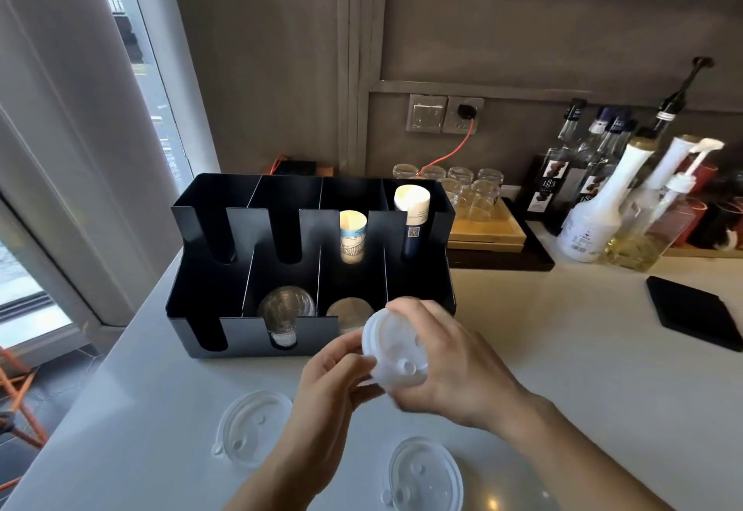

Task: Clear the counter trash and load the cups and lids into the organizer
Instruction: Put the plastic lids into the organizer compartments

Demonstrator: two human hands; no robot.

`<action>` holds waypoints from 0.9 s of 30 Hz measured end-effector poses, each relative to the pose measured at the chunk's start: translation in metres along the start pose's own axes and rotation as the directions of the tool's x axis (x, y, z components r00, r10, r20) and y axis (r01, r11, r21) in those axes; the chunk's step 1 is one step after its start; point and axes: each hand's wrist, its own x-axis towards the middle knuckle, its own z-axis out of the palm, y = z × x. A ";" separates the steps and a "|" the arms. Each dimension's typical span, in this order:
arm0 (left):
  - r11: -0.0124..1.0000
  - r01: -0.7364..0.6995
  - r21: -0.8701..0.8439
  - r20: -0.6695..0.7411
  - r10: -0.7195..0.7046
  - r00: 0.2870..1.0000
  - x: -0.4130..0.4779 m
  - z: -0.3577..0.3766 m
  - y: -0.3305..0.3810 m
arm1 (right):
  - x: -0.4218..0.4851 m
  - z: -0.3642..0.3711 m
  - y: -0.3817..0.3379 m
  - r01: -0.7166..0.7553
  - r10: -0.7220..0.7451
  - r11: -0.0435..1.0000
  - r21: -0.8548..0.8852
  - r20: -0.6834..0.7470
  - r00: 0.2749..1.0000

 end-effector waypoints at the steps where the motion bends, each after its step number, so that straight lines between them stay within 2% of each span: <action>1: 0.999 -0.011 0.046 -0.042 0.013 0.999 -0.003 -0.005 0.000 | 0.003 -0.006 0.004 -0.023 0.023 1.000 0.004 -0.013 1.000; 3: 0.967 -0.059 0.246 -0.166 0.102 0.981 -0.007 -0.026 -0.001 | 0.014 -0.022 0.016 -0.080 0.079 0.997 -0.005 -0.062 0.995; 4: 0.901 -0.092 0.423 -0.209 0.196 0.958 -0.009 -0.041 -0.003 | 0.022 -0.030 0.024 -0.110 0.108 0.994 -0.018 -0.089 0.990; 6: 0.639 -0.094 0.763 -0.203 0.375 0.904 -0.015 -0.081 -0.004 | 0.042 -0.041 0.038 -0.153 0.145 0.986 -0.066 -0.111 0.983; 8: 0.408 -0.012 0.913 -0.190 0.450 0.872 -0.020 -0.127 -0.010 | 0.062 -0.043 0.049 -0.171 0.162 0.978 -0.117 -0.078 0.984; 9: 0.342 0.056 0.938 -0.221 0.463 0.858 -0.023 -0.148 -0.014 | 0.071 -0.041 0.055 -0.170 0.165 0.975 -0.139 -0.049 0.985; 11: 0.290 0.231 0.929 -0.344 0.445 0.827 -0.030 -0.188 -0.024 | 0.085 -0.034 0.063 -0.158 0.163 0.968 -0.193 0.010 0.987; 13: 0.221 0.344 0.913 -0.407 0.412 0.815 -0.036 -0.215 -0.035 | 0.093 -0.026 0.068 -0.145 0.165 0.954 -0.263 0.055 0.985; 16: 0.053 0.386 0.921 -0.371 0.419 0.829 -0.039 -0.227 -0.051 | 0.097 -0.017 0.073 -0.094 0.131 0.929 -0.359 0.080 0.988; 18: -0.016 0.411 0.912 -0.368 0.414 0.833 -0.037 -0.225 -0.053 | 0.100 -0.014 0.075 -0.061 0.106 0.917 -0.394 0.094 0.990; 27: -0.077 0.440 0.895 -0.380 0.388 0.840 -0.033 -0.225 -0.049 | 0.105 -0.008 0.076 -0.036 0.080 0.902 -0.430 0.084 0.993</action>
